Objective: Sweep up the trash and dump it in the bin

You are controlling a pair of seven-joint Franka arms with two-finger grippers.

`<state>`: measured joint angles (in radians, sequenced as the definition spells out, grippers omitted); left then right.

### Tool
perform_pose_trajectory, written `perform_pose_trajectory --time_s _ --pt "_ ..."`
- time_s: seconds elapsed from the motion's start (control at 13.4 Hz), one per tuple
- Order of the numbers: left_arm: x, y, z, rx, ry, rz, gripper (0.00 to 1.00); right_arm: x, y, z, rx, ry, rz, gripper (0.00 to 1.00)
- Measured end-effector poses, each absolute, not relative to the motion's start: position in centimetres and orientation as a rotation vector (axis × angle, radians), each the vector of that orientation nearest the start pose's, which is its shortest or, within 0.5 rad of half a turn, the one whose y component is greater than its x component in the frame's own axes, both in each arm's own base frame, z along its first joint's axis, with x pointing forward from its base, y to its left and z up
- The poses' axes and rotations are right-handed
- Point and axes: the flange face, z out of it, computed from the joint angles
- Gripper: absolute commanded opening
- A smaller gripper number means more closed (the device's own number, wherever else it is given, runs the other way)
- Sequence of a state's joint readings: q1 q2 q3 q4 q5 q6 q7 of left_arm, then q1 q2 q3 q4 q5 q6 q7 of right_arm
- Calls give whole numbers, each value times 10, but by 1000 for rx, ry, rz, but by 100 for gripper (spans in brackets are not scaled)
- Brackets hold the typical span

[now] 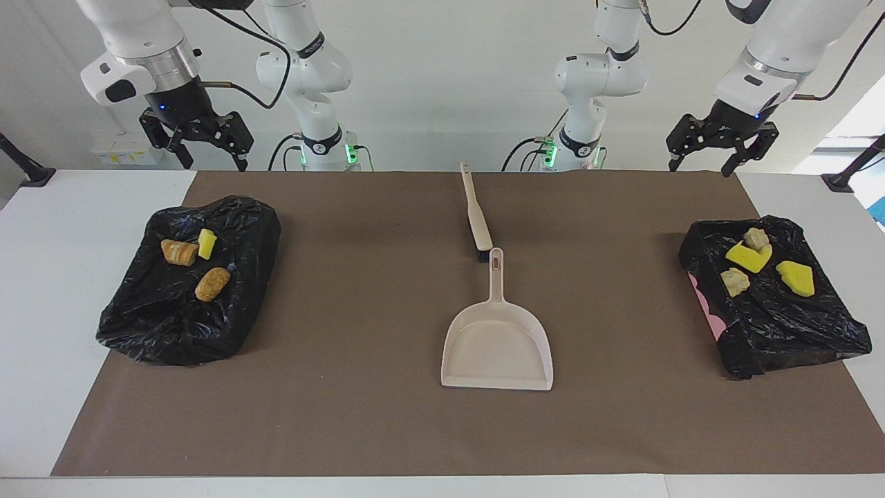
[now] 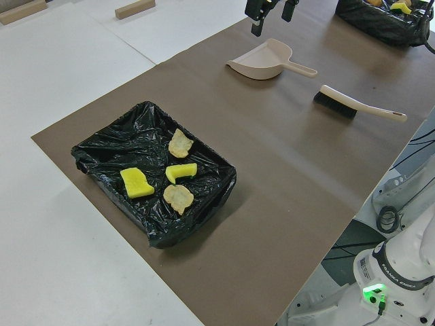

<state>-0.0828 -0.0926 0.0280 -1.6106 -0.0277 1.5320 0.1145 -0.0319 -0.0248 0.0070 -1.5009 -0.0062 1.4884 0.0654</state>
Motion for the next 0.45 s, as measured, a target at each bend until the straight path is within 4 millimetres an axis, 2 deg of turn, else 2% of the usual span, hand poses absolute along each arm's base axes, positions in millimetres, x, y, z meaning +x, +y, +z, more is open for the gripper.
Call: perform_pose_trajectory --time_s 0.45 --pt "524 -18 658 -3167 229 -21 100 538 -14 663 -3144 143 -19 100"
